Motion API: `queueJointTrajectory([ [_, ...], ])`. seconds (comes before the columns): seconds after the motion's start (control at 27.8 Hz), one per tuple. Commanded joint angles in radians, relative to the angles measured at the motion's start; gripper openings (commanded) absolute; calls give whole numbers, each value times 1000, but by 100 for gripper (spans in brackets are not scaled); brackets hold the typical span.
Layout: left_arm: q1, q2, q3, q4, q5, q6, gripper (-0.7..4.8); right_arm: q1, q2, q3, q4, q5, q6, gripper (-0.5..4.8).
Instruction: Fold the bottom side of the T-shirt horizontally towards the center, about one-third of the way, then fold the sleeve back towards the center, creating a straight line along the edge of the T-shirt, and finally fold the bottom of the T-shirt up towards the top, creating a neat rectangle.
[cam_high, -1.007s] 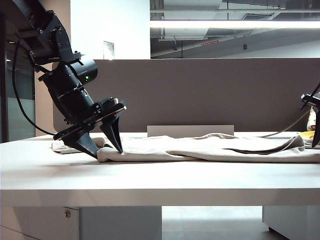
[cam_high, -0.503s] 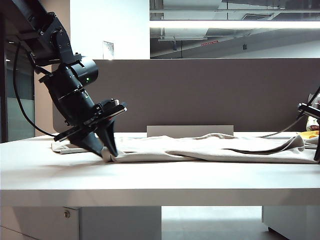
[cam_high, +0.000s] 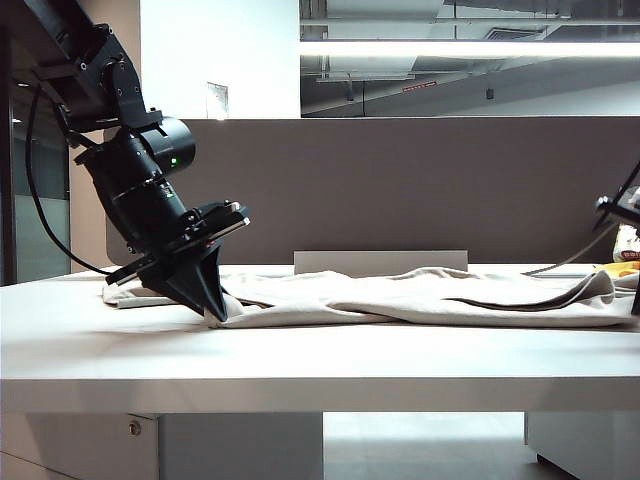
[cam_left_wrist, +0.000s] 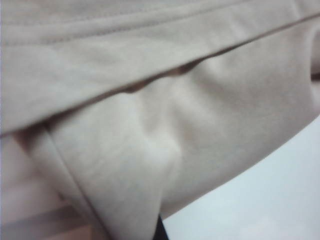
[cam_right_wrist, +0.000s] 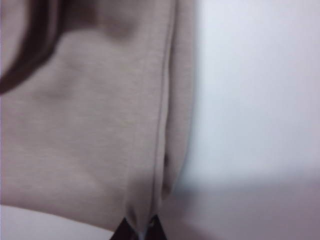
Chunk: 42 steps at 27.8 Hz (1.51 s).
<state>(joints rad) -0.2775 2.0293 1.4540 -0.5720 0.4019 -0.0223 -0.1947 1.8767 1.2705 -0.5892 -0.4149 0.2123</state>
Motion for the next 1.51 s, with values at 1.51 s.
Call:
queueJointTrajectory([
  [1.51,-1,-534,-479,46,-19,30,-6,-24,-408,-255,-169,75,-116,-4],
])
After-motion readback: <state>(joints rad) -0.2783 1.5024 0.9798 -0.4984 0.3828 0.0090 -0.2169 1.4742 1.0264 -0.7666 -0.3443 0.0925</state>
